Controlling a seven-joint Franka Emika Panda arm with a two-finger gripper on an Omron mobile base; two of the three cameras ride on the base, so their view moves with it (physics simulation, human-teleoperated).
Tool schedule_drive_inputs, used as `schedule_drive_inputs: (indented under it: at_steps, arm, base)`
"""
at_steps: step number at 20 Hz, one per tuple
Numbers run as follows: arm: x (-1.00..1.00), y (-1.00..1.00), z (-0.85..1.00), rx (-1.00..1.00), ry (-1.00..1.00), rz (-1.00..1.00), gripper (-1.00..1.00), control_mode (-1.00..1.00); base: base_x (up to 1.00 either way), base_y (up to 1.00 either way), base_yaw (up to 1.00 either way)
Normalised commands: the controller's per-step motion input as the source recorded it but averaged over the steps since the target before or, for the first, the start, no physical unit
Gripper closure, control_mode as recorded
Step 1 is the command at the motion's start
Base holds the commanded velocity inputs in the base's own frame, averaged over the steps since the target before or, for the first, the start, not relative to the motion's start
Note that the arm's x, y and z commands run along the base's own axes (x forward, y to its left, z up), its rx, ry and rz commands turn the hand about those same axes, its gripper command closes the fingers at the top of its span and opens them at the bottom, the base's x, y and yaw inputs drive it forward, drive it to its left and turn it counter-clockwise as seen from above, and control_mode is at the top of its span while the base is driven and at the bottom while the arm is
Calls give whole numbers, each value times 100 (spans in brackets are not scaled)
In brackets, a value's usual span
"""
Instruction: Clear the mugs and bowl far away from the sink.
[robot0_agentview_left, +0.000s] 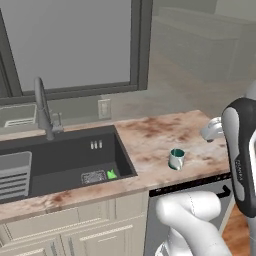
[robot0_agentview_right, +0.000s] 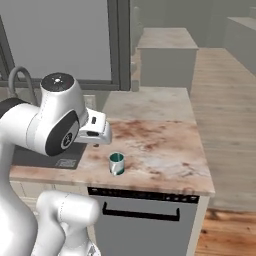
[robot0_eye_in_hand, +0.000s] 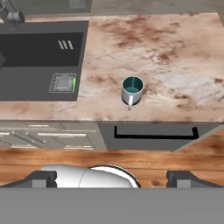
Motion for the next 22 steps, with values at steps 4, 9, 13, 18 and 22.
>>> schedule_drive_inputs:
  at_steps: [4, 9, 13, 18, 22]
  arm:
    - [0, 0, 0, 0, 0, 0, -100, 100]
    - [10, 0, -18, 0, 4, 0, -100, -100]
    - [17, 0, -39, 0, 11, -1, -100, -100]
    - [12, 0, -34, 0, 10, -1, -100, -100]
    - [5, 0, -29, -3, 1, 0, -100, -100]
  base:
    - [13, 0, -8]
    - [14, 0, -3]
    - [0, 0, 0]
    - [0, 0, 0]
    - [0, 0, 0]
